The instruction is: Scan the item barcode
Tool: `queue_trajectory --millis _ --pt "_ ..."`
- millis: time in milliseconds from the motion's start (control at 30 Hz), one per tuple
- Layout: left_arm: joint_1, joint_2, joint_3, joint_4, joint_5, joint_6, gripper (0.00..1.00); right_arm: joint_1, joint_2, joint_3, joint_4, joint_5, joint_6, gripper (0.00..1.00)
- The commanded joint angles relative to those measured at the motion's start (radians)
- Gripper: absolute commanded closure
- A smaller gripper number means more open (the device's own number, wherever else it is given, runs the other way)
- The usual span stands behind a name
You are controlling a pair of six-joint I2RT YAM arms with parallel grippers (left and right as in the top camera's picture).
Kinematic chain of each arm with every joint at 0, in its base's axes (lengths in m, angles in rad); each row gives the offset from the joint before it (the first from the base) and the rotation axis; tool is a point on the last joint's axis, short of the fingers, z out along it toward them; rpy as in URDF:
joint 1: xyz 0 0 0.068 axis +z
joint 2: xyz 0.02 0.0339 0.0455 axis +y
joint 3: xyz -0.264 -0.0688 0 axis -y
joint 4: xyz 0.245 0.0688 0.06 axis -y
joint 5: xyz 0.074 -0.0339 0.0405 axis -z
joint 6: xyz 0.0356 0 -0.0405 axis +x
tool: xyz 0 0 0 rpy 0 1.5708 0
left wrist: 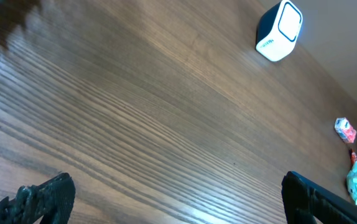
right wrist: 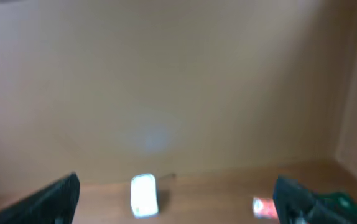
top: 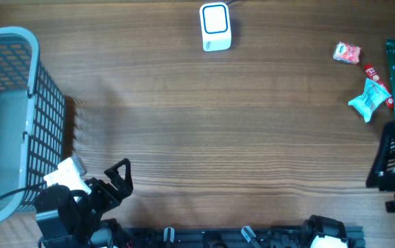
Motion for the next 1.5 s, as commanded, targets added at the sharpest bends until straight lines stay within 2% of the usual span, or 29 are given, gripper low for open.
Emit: queue_trajectory --millis 0,133,167,333,500,733,867,1033,1133,1333,1467 --pt "0.002 -0.002 -0.002 0.002 0.009 0.019 0.00 0.055 -0.180 -0.285 0.229 -0.064 0.011 0.00" --pt "0.002 -0.002 -0.002 0.002 0.009 0.019 0.00 0.077 -0.353 -0.615 0.520 -0.069 0.086 0.00" --pt "0.002 -0.002 -0.002 0.002 0.009 0.019 0.00 0.077 -0.417 -0.749 0.631 -0.069 0.112 0.00" --pt "0.002 -0.002 -0.002 0.002 0.009 0.019 0.00 0.077 -0.557 -1.086 0.922 -0.061 0.106 0.00" --pt "0.002 -0.002 -0.002 0.002 0.008 0.019 0.00 0.077 -0.637 -1.331 1.141 -0.061 0.106 0.00" --pt "0.002 -0.002 -0.002 0.002 0.008 0.019 0.00 0.077 -0.636 -1.550 1.308 0.003 0.105 0.00" --pt "0.002 -0.002 -0.002 0.002 0.008 0.019 0.00 0.077 -0.637 -1.629 1.360 0.026 0.104 0.00" --pt "0.002 -0.002 -0.002 0.002 0.009 0.019 0.00 0.077 -0.637 -1.637 1.294 0.052 0.048 0.00" --pt "0.002 -0.002 -0.002 0.002 0.008 0.019 0.00 0.077 -0.637 -1.637 1.219 0.052 -0.001 0.00" --pt "0.002 -0.002 -0.002 0.002 0.008 0.019 0.00 0.077 -0.637 -1.637 0.958 0.071 0.002 0.00" --pt "0.002 -0.002 -0.002 0.002 0.008 0.019 0.00 0.077 -0.637 -1.637 0.962 0.071 0.003 0.00"
